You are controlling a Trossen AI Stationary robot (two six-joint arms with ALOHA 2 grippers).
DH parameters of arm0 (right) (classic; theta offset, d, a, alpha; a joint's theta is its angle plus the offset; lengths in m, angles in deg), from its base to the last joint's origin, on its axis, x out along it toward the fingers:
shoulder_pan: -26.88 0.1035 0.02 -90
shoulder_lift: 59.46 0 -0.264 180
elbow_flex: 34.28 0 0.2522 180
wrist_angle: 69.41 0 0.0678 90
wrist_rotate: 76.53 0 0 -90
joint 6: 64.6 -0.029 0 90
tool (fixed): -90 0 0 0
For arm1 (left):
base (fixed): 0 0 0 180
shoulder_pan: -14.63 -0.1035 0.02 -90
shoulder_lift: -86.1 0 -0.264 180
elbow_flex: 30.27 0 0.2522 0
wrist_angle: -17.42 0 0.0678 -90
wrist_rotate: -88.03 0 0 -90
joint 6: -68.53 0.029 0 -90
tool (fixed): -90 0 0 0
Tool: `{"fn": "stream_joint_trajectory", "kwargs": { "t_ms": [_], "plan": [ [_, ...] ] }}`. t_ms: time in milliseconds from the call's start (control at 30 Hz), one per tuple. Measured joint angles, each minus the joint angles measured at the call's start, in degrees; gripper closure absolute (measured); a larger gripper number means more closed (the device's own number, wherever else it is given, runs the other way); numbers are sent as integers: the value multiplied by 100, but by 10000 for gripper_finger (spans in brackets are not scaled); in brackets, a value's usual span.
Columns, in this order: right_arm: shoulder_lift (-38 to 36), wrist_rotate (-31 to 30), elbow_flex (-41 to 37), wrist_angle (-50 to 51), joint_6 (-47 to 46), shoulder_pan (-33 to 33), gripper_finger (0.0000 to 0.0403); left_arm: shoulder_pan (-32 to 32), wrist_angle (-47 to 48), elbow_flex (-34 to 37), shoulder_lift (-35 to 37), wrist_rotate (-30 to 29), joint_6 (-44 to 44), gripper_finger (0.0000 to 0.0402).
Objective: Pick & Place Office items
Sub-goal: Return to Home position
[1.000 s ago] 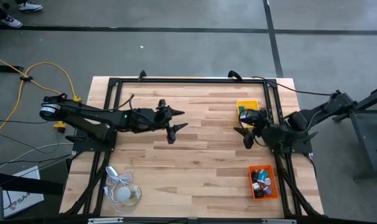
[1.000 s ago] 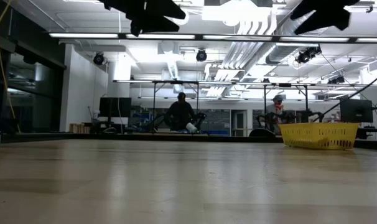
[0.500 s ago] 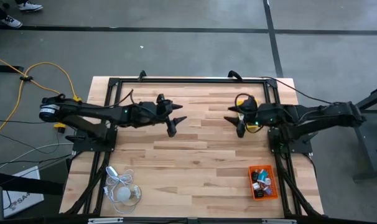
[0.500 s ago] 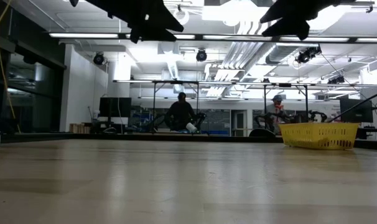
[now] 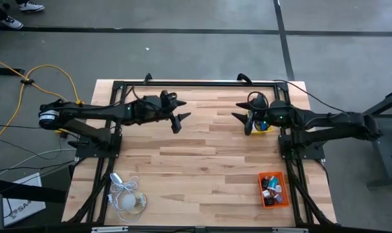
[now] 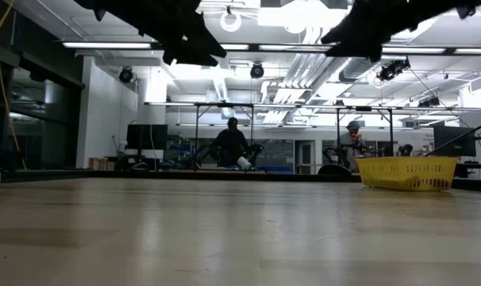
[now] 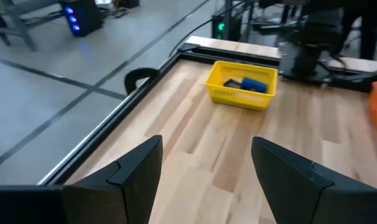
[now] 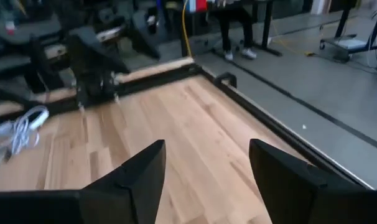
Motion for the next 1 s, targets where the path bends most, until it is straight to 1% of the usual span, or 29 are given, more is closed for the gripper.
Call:
{"fn": "stream_joint_trajectory", "kwargs": {
  "t_ms": [133, 200, 333, 433, 500, 633, 867, 1000],
  "plan": [
    [-223, 501, -628, -655, -40, -484, 184, -240, 20, 62, 119, 688, -2, 162],
    [-306, 852, -838, -842, -74, -734, 184, -366, 16, 116, 195, 904, -5, 162],
    [-503, 1513, -1161, -982, -149, -1188, 184, -528, 31, 264, 301, 1092, -14, 162],
    [-599, 1842, -1338, -1014, -151, -1445, 184, -548, -3, 344, 306, 1121, -28, 162],
    [-750, 1943, -1460, -1015, -141, -1584, 184, -546, 11, 404, 305, 1124, -49, 162],
    [-1141, 1948, -1756, -1079, -171, -1770, 184, -513, -28, 541, 305, 1122, -93, 162],
    [-2113, 1948, -2407, -1093, -399, -1790, 184, -366, -132, 620, 305, 1125, -99, 162],
    [-2623, 1935, -2604, -991, -491, -1790, 184, -283, -227, 620, 305, 1124, -87, 162]
  ]
}}
